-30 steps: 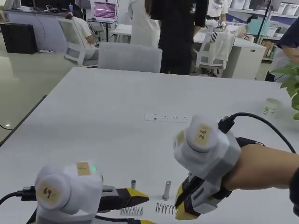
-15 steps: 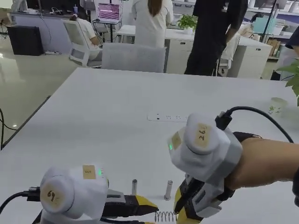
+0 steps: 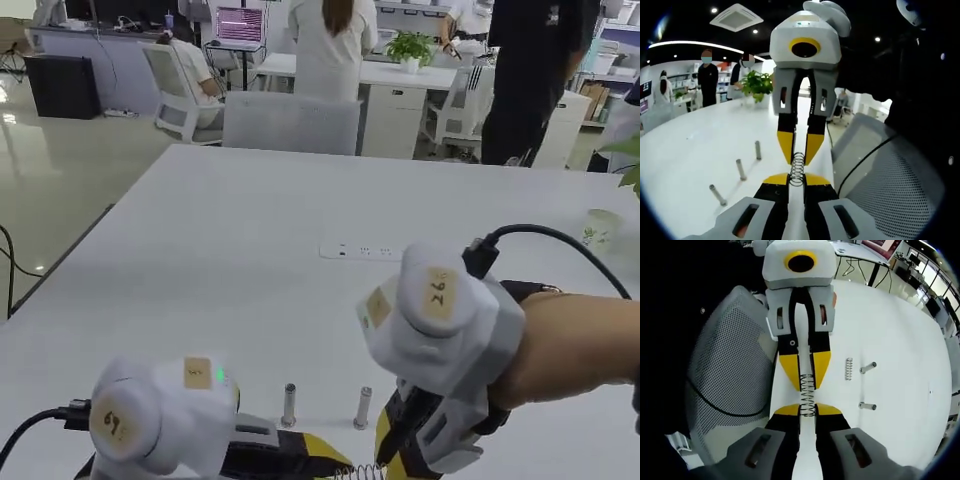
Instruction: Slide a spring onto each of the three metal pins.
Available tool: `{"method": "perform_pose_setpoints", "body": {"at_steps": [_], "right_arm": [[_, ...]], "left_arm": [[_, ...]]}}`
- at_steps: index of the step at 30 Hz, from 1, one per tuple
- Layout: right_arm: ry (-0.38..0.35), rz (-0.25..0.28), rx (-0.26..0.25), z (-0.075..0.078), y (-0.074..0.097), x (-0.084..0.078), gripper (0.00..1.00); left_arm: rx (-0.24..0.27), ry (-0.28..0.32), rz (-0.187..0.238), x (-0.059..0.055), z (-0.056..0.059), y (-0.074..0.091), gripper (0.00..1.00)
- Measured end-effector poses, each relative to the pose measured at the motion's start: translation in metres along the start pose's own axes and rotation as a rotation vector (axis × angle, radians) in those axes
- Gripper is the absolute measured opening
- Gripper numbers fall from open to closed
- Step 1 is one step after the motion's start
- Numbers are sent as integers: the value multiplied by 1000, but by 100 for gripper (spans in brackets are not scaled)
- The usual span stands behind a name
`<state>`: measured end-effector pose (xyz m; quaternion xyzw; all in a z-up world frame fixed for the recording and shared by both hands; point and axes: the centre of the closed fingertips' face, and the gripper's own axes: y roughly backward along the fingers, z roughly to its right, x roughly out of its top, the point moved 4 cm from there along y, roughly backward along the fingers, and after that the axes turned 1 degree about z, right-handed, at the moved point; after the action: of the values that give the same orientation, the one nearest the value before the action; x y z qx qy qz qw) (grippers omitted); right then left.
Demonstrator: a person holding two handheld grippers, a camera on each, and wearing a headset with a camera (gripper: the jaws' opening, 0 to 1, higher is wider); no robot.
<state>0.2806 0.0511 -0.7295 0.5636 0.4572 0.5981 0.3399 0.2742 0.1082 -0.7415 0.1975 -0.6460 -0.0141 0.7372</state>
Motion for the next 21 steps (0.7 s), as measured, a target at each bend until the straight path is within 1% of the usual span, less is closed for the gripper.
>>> {"method": "perform_pose_setpoints", "body": {"at_steps": [4, 7, 9, 11, 13, 16, 21], "right_arm": [[-6, 9, 0, 0, -2, -2, 9], [-16, 9, -5, 0, -4, -6, 12], [-31, 24, 2, -1, -5, -8, 12], [-33, 30, -12, 1, -6, -9, 12], [-41, 37, -11, 0, -7, -9, 11], [-51, 57, -24, 1, -6, -8, 10], [-58, 68, -29, -1, 1, -4, 8]], "left_arm": [[-3, 8, 5, 0, 1, 0, 2], [-3, 21, 24, 2, 1, 1, 2], [-1, 27, 34, 4, 1, 3, 2], [-2, 36, 49, 6, 1, 5, 2], [-2, 50, 69, 9, 0, 6, 2], [2, 50, 68, 8, 0, 6, 2], [3, 53, 71, 8, 0, 6, 2]]}}
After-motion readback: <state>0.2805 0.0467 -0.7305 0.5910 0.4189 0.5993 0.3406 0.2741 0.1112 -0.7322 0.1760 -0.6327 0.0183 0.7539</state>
